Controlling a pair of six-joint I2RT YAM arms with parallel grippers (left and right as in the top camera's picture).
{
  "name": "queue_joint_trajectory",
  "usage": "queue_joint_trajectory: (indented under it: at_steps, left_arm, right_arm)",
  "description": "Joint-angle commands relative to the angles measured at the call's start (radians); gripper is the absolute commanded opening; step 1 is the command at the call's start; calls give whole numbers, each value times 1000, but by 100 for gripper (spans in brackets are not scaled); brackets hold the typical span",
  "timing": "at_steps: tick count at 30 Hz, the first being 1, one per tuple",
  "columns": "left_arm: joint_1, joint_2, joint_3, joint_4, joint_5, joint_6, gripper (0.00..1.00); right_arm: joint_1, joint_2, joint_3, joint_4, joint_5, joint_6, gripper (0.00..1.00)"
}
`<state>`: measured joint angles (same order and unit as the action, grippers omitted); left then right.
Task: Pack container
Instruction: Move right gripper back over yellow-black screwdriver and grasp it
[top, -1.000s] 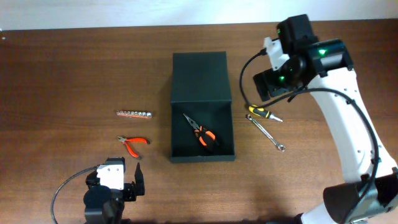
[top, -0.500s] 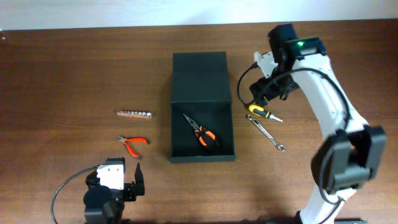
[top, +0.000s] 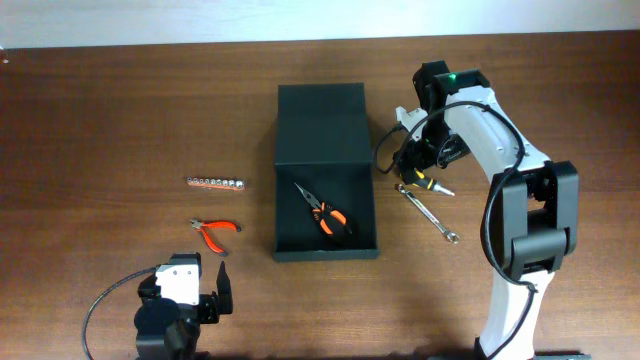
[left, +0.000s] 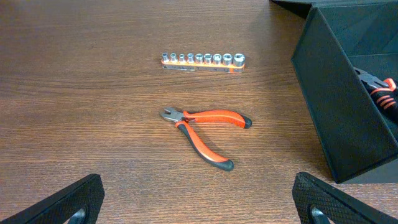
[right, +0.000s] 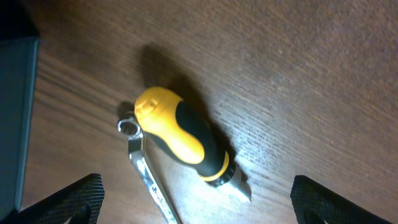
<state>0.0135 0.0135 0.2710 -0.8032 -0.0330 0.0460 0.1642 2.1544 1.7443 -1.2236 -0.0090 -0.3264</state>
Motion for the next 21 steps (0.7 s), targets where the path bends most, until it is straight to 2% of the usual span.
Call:
queue_joint_trajectory:
  at_steps: [1,14,21]
  left_arm:
    - [4,-8,-5,2,8,19,99]
    - [4,-8,-5,2,8,19,99]
    - [4,-8,-5,2,8,19,99]
  right_arm:
    - [-1,13,-22,18,-18,-10,96]
    - [-1,13,-167,156,-32,-6,95]
    - [-1,13,-185,193,-38,28,87]
